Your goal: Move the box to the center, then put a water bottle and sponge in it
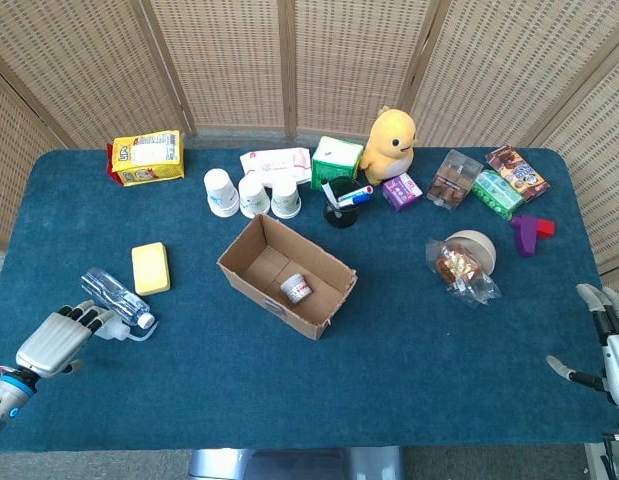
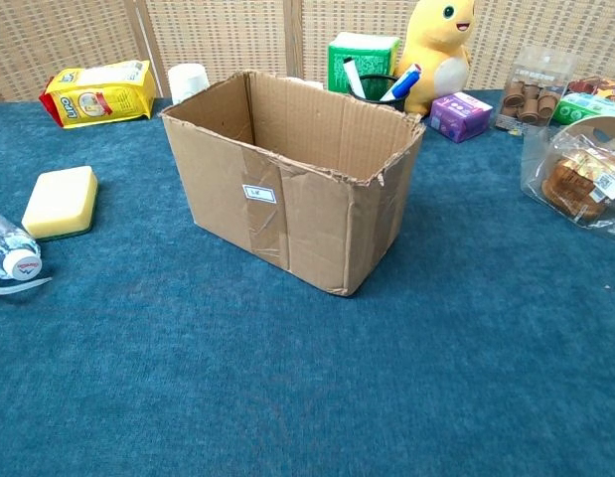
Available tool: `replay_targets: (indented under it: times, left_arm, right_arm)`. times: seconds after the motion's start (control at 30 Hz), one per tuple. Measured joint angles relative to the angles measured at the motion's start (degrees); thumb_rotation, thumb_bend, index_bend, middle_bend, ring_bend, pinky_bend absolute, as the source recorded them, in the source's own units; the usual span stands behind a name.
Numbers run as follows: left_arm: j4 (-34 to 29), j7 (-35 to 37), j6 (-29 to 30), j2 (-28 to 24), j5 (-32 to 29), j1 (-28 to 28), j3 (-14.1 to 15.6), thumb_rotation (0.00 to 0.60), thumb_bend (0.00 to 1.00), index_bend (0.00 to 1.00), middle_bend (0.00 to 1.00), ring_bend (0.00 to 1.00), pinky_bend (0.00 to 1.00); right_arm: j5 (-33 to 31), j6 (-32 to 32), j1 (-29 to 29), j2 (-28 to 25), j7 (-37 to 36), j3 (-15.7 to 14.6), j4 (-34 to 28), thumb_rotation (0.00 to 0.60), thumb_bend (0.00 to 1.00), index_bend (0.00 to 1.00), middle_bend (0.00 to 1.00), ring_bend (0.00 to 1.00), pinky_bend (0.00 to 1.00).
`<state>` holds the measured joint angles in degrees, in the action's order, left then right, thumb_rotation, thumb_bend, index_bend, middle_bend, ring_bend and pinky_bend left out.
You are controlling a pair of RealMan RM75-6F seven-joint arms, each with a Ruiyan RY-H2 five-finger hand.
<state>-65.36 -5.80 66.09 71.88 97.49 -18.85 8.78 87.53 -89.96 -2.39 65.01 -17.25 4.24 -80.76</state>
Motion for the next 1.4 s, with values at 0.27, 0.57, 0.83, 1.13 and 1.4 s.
replay_targets:
  times: [0.27,0.57,0.83,1.13,1.4]
  left_arm:
    - [-0.54,-2.83,-0.10,1.24,-0.84,-0.61,-1.16,0.600,0.11,0.22,0.32,0.24,0.42]
    - [-0.75,-6.68,-0.43,3.15,-1.39,-1.17,-1.88,0.600,0.11,0.33,0.46,0.37,0.54]
    - [-0.72,-8.14,0.23,3.71,-1.61,-1.06,-1.95,0.600,0.15,0.56,0.64,0.54,0.68]
    - [0.78,-7.83,2.78,4.18,-0.83,-0.33,-1.72,0.600,0.17,0.63,0.70,0.59,0.72]
    - [-4.10,-4.36,9.75,0.22,0.95,0.13,-2.44,0.600,0.17,0.62,0.70,0.59,0.72]
  right_arm:
    - [0.24,-0.10,0.03,0.03,-0.34,0.06,0.11,0.600,0.00,0.07,0.00,0.00,0.17]
    - [0.47,-0.46,0.16,0.07,-0.93,0.17,0.37,0.600,0.00,0.07,0.00,0.00,0.17]
    - [0.69,-0.82,0.21,0.17,-1.23,0.29,0.61,0.600,0.00,0.07,0.01,0.01,0.17]
    - [0.98,-1.05,0.31,0.17,-1.48,0.24,0.66,0.600,0.00,0.07,0.01,0.01,0.17]
    - [1.09,-1.07,0.31,0.05,-1.83,0.25,0.50,0.600,0.00,0.08,0.01,0.01,0.17]
